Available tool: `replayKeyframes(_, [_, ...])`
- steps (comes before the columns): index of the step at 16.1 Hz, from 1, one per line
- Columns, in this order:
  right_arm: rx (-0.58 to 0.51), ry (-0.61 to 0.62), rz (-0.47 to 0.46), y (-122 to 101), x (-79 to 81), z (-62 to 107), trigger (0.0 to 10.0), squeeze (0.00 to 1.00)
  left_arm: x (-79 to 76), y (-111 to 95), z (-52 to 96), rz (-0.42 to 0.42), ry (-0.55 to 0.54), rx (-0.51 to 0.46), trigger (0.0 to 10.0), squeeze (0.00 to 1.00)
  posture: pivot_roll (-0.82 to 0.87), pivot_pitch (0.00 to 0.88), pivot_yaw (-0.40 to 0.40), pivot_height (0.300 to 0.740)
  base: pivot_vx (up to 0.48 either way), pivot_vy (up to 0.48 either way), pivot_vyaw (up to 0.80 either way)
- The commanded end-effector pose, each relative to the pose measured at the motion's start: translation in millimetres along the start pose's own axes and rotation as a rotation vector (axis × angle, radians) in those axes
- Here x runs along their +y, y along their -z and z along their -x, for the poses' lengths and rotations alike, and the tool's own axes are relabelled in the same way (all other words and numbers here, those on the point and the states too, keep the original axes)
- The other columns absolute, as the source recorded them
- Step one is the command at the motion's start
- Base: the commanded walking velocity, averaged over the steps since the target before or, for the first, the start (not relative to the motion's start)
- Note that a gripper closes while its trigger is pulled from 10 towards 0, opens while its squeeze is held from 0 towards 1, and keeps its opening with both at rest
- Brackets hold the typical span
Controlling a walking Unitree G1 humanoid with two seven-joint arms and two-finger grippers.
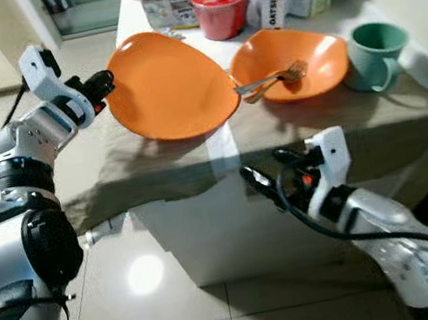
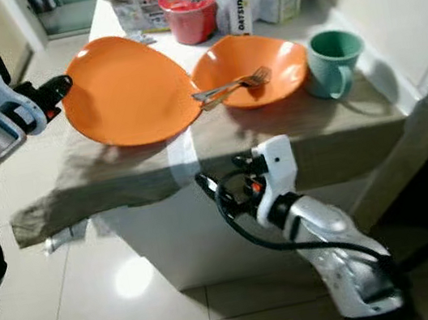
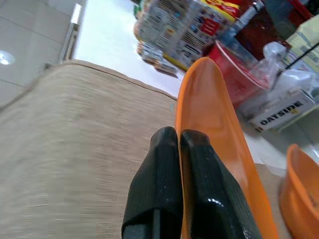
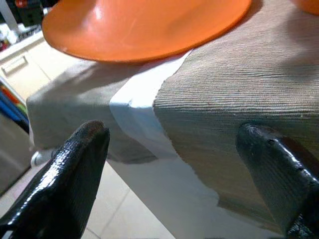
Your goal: Setting the table
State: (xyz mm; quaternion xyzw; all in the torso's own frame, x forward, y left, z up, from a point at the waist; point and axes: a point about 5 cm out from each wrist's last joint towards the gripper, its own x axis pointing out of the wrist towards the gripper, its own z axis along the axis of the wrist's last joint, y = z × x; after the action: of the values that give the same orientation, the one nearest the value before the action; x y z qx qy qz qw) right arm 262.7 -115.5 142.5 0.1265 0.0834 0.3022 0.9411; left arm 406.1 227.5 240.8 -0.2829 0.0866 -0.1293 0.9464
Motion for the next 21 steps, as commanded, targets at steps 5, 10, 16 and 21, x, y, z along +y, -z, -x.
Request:
replayKeyframes(5, [-0.077,-0.045,-0.038,-11,10.0,-25.6,10.0,0.0,-22.8,-9,-5.5,0.009,0.068,-0.015,0.0,0.0,-0.21,0.093,0.08,0.74,0.0,0.0,0.0])
replayKeyframes(10, [-0.05,-0.032,-0.018,-3,8.5,-34.8,10.0,1.0,-12.8,-7,-3.6,-0.014,0.009,-0.014,0.0,0.0,-0.21,0.094,0.08,0.74,0.0,0.0,0.0])
replayKeyframes(16, [-0.107,0.004,-0.054,-8,9.5,-44.1,10.0,0.0,-11.0,-10,-2.4,-0.021,-0.014,-0.034,0.0,0.0,-0.21,0.096,0.08,0.74,0.0,0.0,0.0])
replayKeyframes(21, [-0.119,-0.003,0.038,-8,9.5,-46.0,10.0,0.0,4.3,-12,3.0,-0.022,-0.104,-0.075,0.0,0.0,-0.21,0.088,0.074,0.74,0.0,0.0,0.0])
